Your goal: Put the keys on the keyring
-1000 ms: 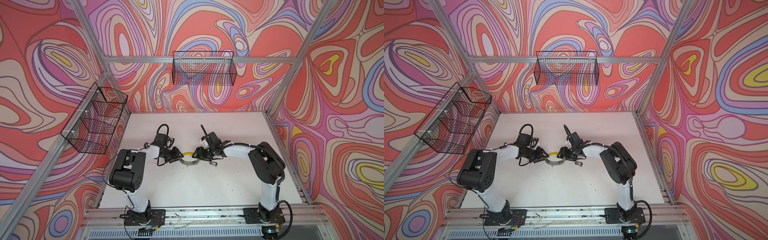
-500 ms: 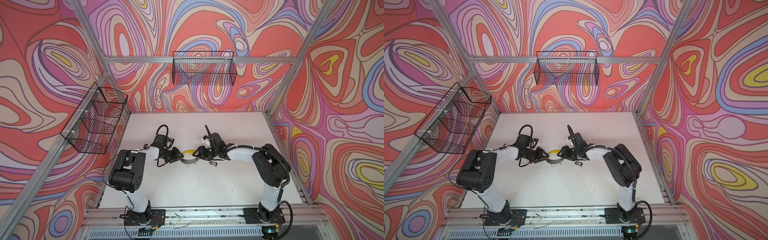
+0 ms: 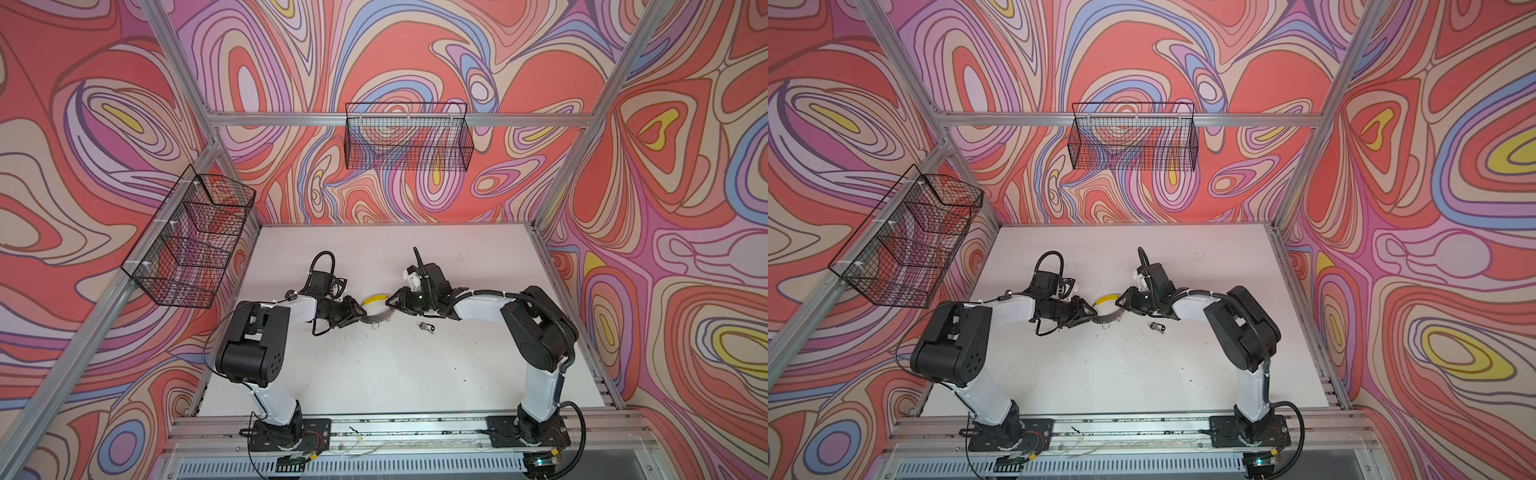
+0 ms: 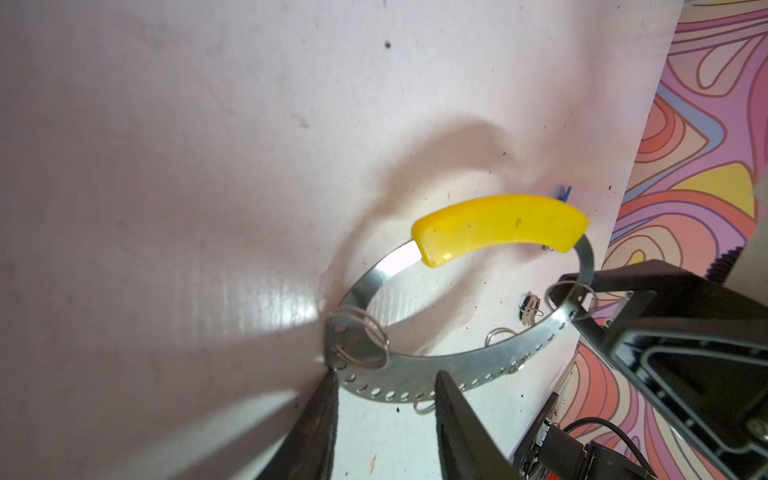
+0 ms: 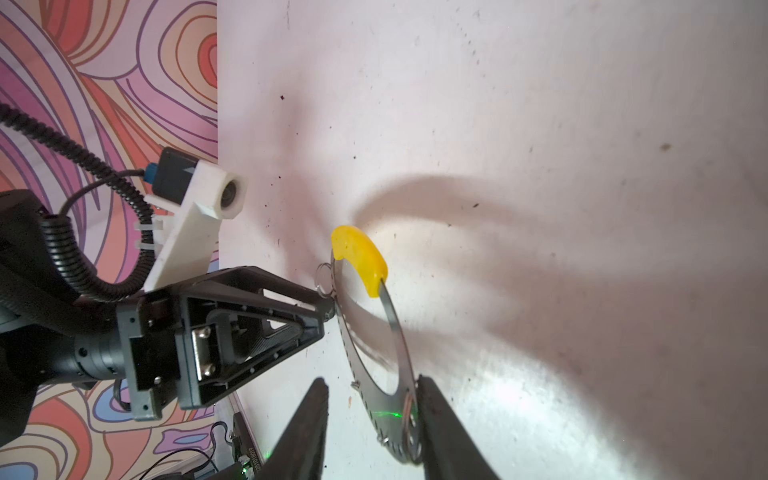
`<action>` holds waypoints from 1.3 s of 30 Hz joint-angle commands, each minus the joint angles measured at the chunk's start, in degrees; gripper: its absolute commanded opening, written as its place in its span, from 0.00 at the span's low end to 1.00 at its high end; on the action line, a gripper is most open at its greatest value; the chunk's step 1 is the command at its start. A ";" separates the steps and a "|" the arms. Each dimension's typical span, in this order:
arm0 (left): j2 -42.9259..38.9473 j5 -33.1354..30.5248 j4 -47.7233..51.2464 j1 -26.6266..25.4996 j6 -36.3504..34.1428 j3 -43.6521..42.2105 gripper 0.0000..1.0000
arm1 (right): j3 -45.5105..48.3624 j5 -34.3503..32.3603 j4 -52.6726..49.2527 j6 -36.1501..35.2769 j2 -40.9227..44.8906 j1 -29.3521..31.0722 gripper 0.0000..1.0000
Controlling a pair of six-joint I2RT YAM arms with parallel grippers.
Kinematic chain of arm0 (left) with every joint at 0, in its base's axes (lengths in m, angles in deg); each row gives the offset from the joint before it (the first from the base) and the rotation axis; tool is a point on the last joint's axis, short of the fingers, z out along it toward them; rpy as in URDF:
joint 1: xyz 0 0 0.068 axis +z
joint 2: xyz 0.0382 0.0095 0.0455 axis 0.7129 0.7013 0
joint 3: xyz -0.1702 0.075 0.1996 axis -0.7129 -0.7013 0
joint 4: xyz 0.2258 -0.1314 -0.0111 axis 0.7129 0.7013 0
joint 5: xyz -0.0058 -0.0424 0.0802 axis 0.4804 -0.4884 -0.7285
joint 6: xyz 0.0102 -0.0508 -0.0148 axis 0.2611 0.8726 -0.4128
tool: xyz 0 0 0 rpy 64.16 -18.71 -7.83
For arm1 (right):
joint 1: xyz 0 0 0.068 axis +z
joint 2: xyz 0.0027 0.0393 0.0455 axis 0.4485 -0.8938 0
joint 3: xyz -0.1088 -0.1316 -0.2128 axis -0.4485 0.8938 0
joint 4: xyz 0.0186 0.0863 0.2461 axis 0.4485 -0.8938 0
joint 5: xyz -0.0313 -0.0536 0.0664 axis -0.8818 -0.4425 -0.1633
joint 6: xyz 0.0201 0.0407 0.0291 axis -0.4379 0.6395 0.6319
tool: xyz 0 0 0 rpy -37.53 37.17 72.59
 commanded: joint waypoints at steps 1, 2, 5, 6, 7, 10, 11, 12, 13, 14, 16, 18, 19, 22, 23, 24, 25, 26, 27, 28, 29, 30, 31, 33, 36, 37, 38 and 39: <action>1.72 -3.31 5.19 0.23 -1.09 -3.03 0.41 | 0.37 1.83 2.91 0.96 -1.83 0.76 0.31; 1.74 -3.33 5.27 0.33 -1.09 -3.09 0.41 | 0.37 1.74 2.89 0.92 -1.83 0.76 0.27; 1.84 -3.18 5.19 0.50 -1.09 -3.04 0.41 | 0.37 1.47 2.84 0.67 -2.09 0.76 0.18; 1.86 -3.13 5.19 0.51 -1.11 -2.95 0.41 | 0.37 1.30 2.90 0.57 -2.17 0.76 0.13; 1.85 -3.00 5.19 0.57 -1.09 -2.95 0.41 | 0.37 1.27 2.86 0.53 -2.13 0.74 0.09; 1.48 -2.82 5.19 0.68 -1.12 -3.02 0.41 | 0.44 1.08 3.05 0.39 -1.76 0.68 0.00; 1.26 -2.85 5.19 0.68 -1.10 -3.04 0.41 | 0.50 0.93 3.03 0.22 -1.44 0.67 0.00; 1.00 -2.75 5.19 0.81 -1.01 -3.04 0.41 | 0.66 0.81 3.04 -0.04 -1.04 0.54 0.00; 0.54 -2.66 5.11 0.92 -0.92 -3.12 0.40 | 0.84 0.67 3.14 -0.21 -0.64 0.47 0.00; -0.04 -2.54 5.06 1.15 -0.67 -3.21 0.39 | 1.26 0.63 3.48 -0.39 0.00 0.24 0.00; -2.40 -2.19 4.71 1.77 -0.04 -3.59 0.38 | 1.75 0.71 3.23 -1.14 1.29 -0.48 0.00; -7.00 -2.54 5.19 2.57 0.00 -3.83 0.40 | 1.95 1.31 2.27 -2.53 2.98 -1.61 0.00; -9.21 -2.74 5.80 3.05 -0.15 -3.78 0.41 | 1.95 1.95 1.84 -3.32 3.76 -2.14 0.00; -15.90 -3.41 9.36 4.83 -1.02 -2.81 0.49 | 0.35 4.65 -2.08 -7.36 6.53 -3.65 0.00; -17.75 -3.63 10.98 5.30 -1.53 -2.09 0.52 | -1.00 5.55 -4.70 -9.63 7.59 -4.01 0.00; -19.17 -3.60 12.27 5.56 -2.03 -1.41 0.54 | -2.29 6.39 -7.08 -11.51 8.55 -4.20 0.00; -20.64 -3.44 13.80 5.77 -2.88 -0.44 0.56 | -3.77 7.50 -9.55 -13.47 9.58 -4.41 0.00; -22.01 -2.90 15.14 5.91 -3.79 0.58 0.58 | -5.19 9.02 -11.73 -15.15 10.93 -4.66 0.00; -23.40 -1.93 15.94 6.03 -4.52 1.42 0.60 | -6.46 10.72 -13.52 -16.52 12.32 -4.92 0.00; -24.63 -0.04 15.79 6.13 -5.00 1.96 0.62 | -7.75 12.13 -15.24 -17.63 13.14 -5.05 0.00; -26.00 2.37 15.10 6.22 -5.14 2.36 0.64 | -9.10 13.32 -17.31 -18.88 14.02 -5.19 0.00; -27.24 5.05 14.14 6.22 -4.96 2.69 0.66 | -10.67 14.89 -19.39 -20.21 14.73 -5.19 0.00; -28.25 7.52 12.68 6.22 -4.39 2.77 0.66 | -11.93 16.17 -21.03 -21.19 15.22 -5.14 0.00; -30.58 11.47 9.35 6.22 -2.37 2.29 0.67 | -14.08 18.83 -23.37 -22.02 16.24 -5.15 0.00; -34.85 16.69 1.94 6.22 1.19 0.20 0.68 | -16.27 19.89 -26.62 -23.25 17.25 -5.13 0.00; -36.10 17.83 -0.57 6.22 2.58 -0.71 0.68 | -16.95 19.87 -27.76 -24.00 17.45 -5.19 0.00; -37.31 19.02 -2.65 6.22 4.10 -1.48 0.68 | -17.12 19.92 -28.05 -24.32 17.79 -5.21 0.00; -38.17 19.85 -3.64 6.22 4.80 -1.78 0.68 | -17.04 20.38 -27.88 -24.33 18.14 -5.16 0.00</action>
